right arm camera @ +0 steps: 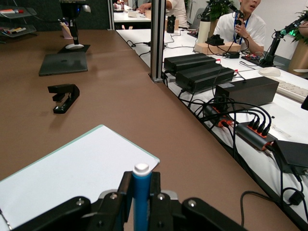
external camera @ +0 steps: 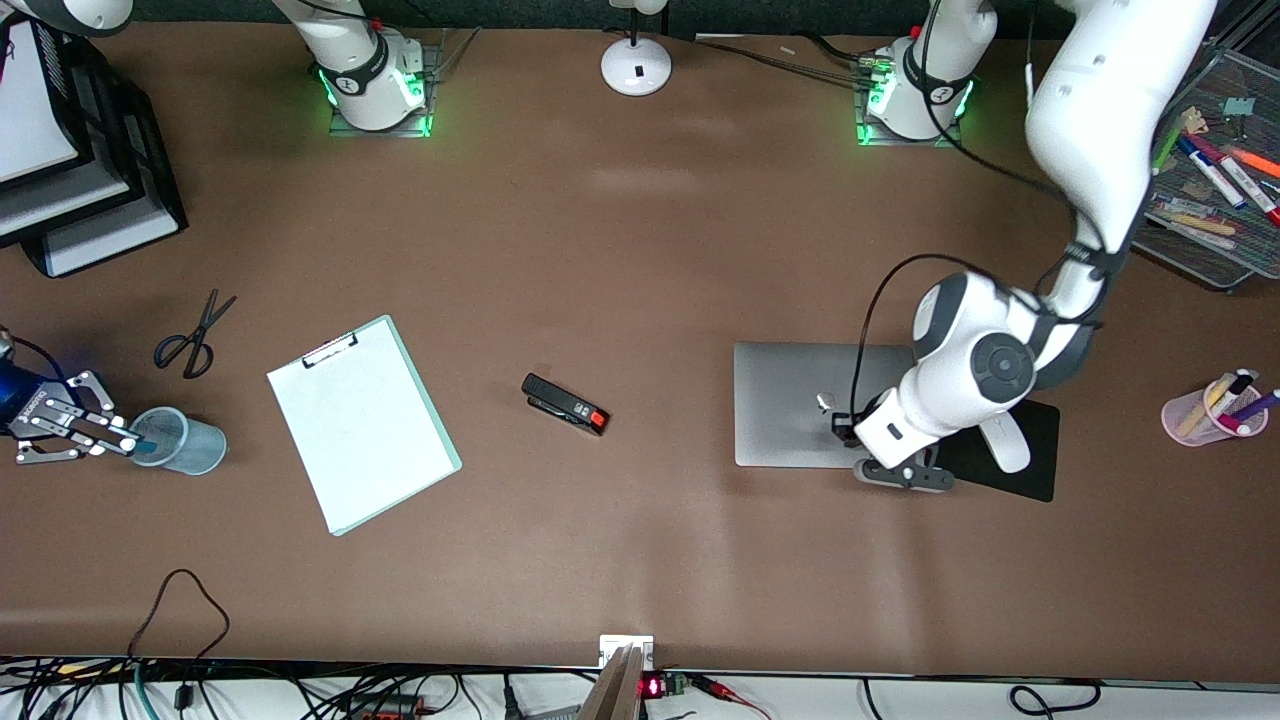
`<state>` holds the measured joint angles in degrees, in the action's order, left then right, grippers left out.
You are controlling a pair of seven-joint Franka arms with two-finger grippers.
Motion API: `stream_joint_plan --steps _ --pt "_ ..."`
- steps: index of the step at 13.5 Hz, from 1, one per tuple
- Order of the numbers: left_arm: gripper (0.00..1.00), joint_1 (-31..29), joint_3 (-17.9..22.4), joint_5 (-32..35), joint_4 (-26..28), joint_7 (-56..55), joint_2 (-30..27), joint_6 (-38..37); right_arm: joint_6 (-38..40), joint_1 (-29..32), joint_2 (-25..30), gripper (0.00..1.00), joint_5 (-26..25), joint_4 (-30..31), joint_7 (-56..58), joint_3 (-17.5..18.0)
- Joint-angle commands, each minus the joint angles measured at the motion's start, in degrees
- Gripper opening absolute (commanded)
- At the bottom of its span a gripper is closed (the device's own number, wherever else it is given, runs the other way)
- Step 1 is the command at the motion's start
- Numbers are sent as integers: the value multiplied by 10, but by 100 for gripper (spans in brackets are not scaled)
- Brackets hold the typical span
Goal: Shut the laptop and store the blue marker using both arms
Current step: 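Drop the marker into the cup while the left gripper presses the lid shut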
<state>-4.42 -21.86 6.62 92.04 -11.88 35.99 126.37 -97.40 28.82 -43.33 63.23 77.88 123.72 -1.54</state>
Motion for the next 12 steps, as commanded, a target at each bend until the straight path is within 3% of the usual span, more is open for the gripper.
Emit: stream_joint_plan --steps 1,4,5,6,7,8,10,11,12 --pt "0 -1 -1 13 -51 0 -43 -130 27 19 -18 0 8 -13 6 7" --pt "0 -2 -2 11 -113 13 -66 -256 31 27 -26 4 -10 -14 6 7" --pt "0 -2 -1 10 -130 27 -73 -287 31 28 -26 7 -11 -14 5 7" --pt "0 -4 -1 9 -142 36 -81 -319 31 28 -27 16 -11 -13 3 7" --pt "0 -8 -2 9 -156 44 -89 -355 31 28 -26 43 -16 -14 -5 7" --pt "0 -9 -2 6 -165 55 -100 -384 31 28 -26 99 -22 -13 -30 7" --pt "1 -11 -1 5 -165 61 -133 -421 33 30 -21 100 -49 -14 -101 7" --pt "16 -13 -1 4 -162 65 -144 -443 34 30 -18 100 -64 -15 -125 7" --pt "43 -16 -2 3 -164 78 -150 -455 34 27 -17 100 -76 -17 -153 7"
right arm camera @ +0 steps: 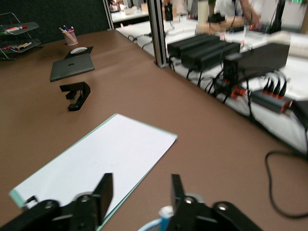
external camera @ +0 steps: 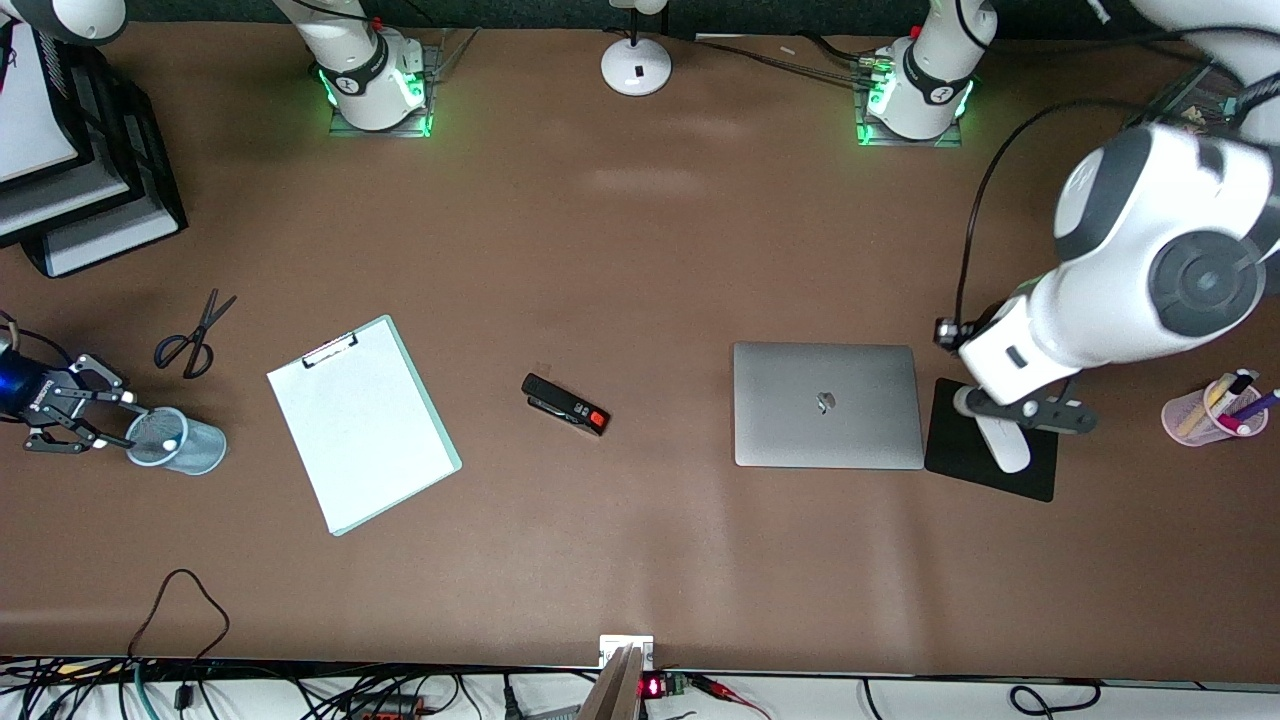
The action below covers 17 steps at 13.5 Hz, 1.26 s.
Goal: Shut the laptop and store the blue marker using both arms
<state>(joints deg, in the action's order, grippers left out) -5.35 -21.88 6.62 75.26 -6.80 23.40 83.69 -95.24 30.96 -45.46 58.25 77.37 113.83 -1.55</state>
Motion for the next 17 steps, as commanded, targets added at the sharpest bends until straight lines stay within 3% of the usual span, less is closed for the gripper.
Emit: stream_joint_plan --steps 1,2,6,11,16,17 --pt "83 -8 -3 1 4 29 -27 -27 13 3 12 100 -41 -13 -82 8" --pt "100 -10 -3 -1 2 28 -29 -27 9 -1 19 100 -62 -13 -120 8" --pt "100 -13 -2 -3 7 35 -42 -27 -4 -29 58 100 -159 -14 -291 7" --pt "100 -22 -2 -2 4 36 -42 -28 -8 -81 135 100 -327 -14 -494 8" --pt "100 -19 -1 -3 2 37 -42 -27 24 -153 213 100 -472 -7 -693 8" --pt "100 -19 -1 -4 2 37 -43 -26 40 -167 223 100 -481 -7 -737 8"
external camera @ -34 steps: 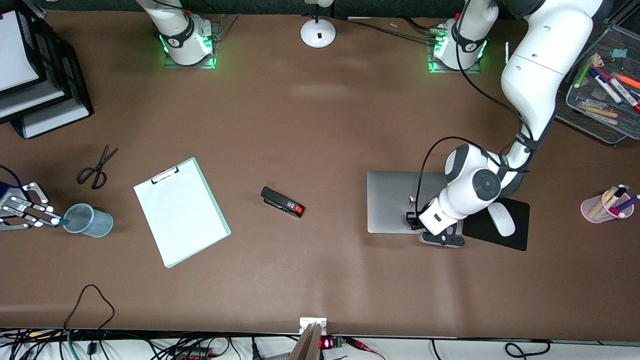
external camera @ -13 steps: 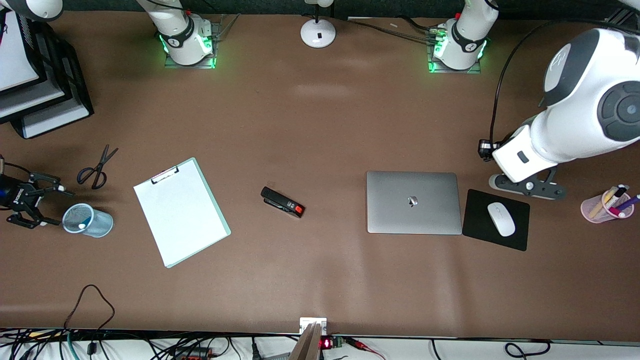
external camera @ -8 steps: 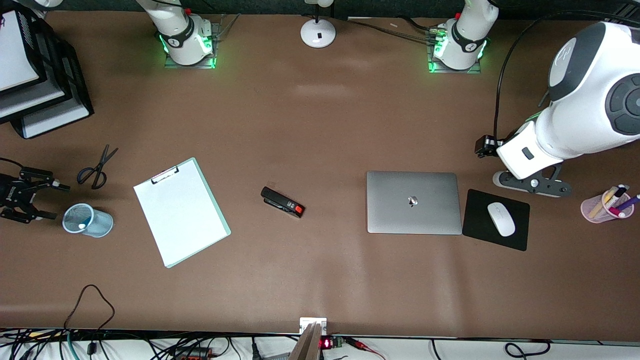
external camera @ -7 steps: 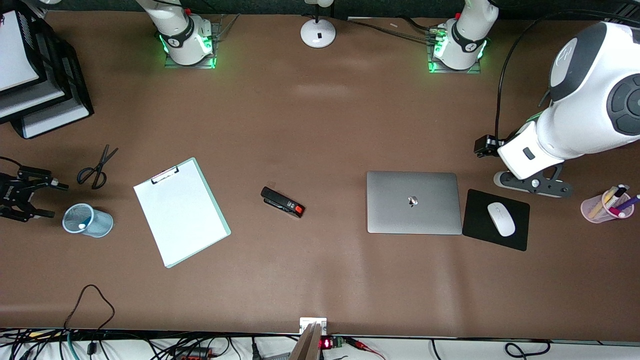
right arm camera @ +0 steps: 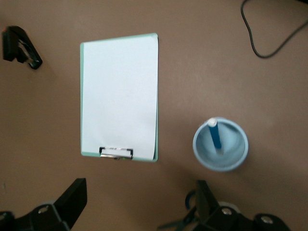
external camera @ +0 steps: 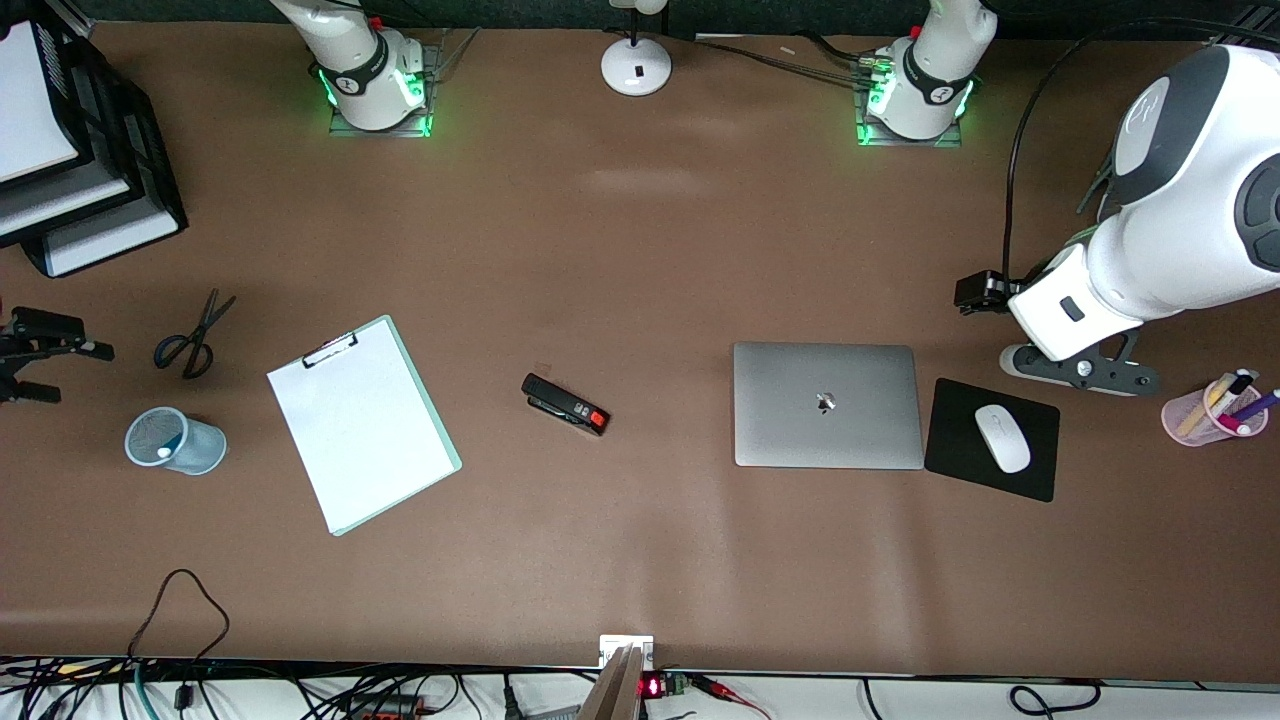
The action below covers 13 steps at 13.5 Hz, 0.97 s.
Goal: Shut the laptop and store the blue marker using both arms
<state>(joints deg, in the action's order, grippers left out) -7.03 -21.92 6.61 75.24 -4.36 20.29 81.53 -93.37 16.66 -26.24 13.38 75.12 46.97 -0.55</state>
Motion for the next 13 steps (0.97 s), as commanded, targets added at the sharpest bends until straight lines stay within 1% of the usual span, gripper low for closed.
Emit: stream_joint_plan --steps 1,2,3,4,5,6,7,8,9,10,12,13 --pt "100 -2 4 -5 3 15 -13 -2 38 -35 42 100 -35 15 -111 -2" --pt "100 9 20 -6 10 24 -25 0 48 -46 51 100 -49 15 -145 -2" --pt "100 25 57 -21 23 43 -45 26 59 -67 64 100 -73 15 -184 -2" --pt "100 45 110 -49 59 72 -70 48 77 -88 75 100 -102 17 -229 -2" --pt "100 57 147 -83 88 83 -90 62 92 -102 92 100 -116 21 -269 -2" --pt "100 67 171 -92 117 85 -111 77 100 -114 105 100 -119 30 -303 -2" --pt "100 75 180 -88 148 86 -133 106 107 -126 127 100 -123 43 -344 -2" --pt "100 75 187 -88 183 82 -157 145 115 -138 148 100 -136 55 -385 0" --pt "100 77 197 -88 207 78 -174 168 123 -155 168 100 -152 68 -418 0" --pt "100 77 202 -93 213 79 -177 173 124 -165 192 100 -163 86 -436 0" --pt "100 76 202 -91 207 87 -177 168 115 -166 236 100 -164 127 -442 2" --pt "100 76 198 -86 200 84 -174 167 95 -167 268 100 -164 163 -442 2"
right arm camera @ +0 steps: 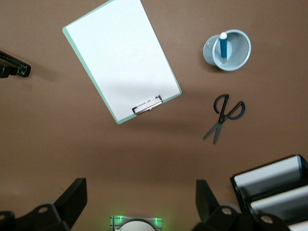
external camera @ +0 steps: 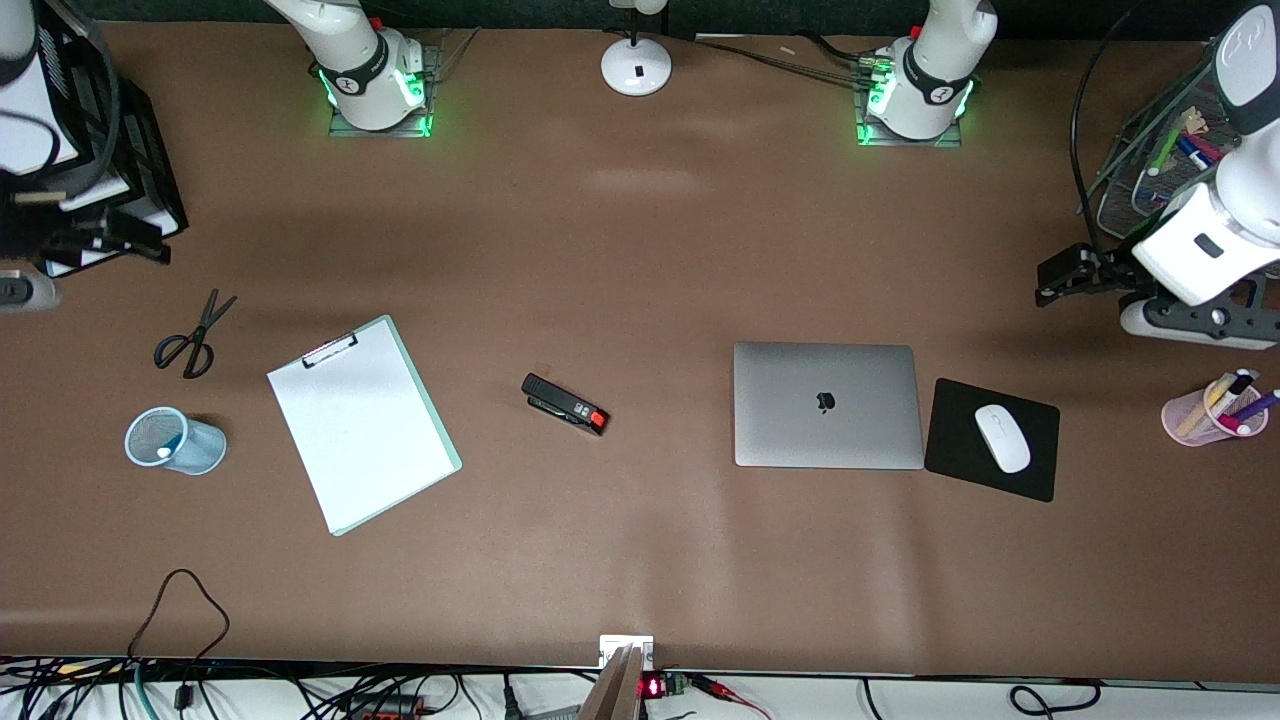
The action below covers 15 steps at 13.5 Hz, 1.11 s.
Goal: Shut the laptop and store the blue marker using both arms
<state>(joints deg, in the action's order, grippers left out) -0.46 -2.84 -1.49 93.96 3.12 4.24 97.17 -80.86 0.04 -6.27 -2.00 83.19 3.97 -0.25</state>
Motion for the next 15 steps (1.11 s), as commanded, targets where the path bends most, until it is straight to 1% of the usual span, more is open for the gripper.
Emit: stream_joint_plan --steps 1,2,3,6,9,12,13,15 --pt "100 10 7 -4 3 10 -8 4 -70 -1 107 100 -11 130 -13 -1" --pt "100 6 6 -5 1 13 -8 0 -104 0 138 100 -11 171 -17 -1" --pt "100 6 6 -5 1 12 -8 0 -117 0 150 100 -11 182 -24 -1" --pt "100 5 6 -10 -4 12 -5 -1 -121 0 151 100 -11 176 -69 0" --pt "100 8 5 -5 -5 10 -5 -1 -126 0 145 100 -7 165 -69 1" --pt "100 7 5 -5 -5 13 -5 -2 -126 1 141 100 8 156 -68 0" --pt "100 8 5 -5 -5 13 -5 -2 -126 2 137 100 20 146 -69 -1" --pt "100 8 4 -5 -5 12 -5 -2 -120 1 125 100 25 125 -68 -1"
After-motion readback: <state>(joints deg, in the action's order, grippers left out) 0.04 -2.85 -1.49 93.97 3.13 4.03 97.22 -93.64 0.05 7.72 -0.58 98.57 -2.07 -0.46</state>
